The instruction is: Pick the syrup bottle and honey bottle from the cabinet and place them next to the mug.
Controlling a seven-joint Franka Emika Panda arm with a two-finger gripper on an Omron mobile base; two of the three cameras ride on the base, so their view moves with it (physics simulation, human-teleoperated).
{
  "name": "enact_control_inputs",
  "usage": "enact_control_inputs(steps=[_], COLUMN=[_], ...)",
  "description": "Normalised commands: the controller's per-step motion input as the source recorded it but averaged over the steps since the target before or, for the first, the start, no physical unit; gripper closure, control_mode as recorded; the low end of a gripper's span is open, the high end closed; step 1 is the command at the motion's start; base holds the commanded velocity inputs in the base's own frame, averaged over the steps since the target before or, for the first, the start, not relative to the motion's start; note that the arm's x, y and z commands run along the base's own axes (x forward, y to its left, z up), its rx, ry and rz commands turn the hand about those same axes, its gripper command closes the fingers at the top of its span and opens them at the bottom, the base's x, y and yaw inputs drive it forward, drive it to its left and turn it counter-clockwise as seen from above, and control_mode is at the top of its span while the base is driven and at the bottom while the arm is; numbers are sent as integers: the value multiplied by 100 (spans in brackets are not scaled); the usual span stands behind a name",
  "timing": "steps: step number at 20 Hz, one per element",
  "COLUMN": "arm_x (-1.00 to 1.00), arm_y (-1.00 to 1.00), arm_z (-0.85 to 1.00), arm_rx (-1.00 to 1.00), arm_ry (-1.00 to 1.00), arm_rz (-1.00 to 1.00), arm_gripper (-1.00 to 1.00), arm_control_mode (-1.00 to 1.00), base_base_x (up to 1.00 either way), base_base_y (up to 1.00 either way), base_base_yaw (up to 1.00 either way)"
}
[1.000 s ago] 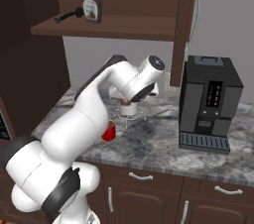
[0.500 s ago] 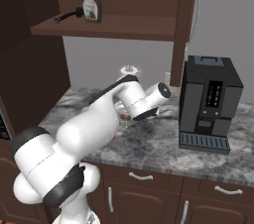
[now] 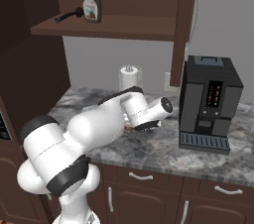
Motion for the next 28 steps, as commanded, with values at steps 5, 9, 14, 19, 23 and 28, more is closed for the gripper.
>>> enact_control_inputs(steps=[5, 9, 14, 19, 23, 28], arm_x=[0, 7, 1, 3, 3, 13], arm_y=[0, 0, 0, 0, 0, 0], arm_z=[-31, -24, -15, -22, -27, -19], arm_rx=[-2, -4, -5, -2, -1, -3], arm_ry=[0, 0, 0, 0, -2, -7], arm_rz=[4, 10, 10, 8, 8, 6], arm_gripper=[100, 100, 100, 100, 100, 100], arm_control_mode=[-100, -100, -100, -100, -100, -100], base_base_x=[0, 0, 0, 0, 0, 0], base_base_y=[0, 0, 0, 0, 0, 0], base_base_yaw=[0, 0, 0, 0, 0, 0])
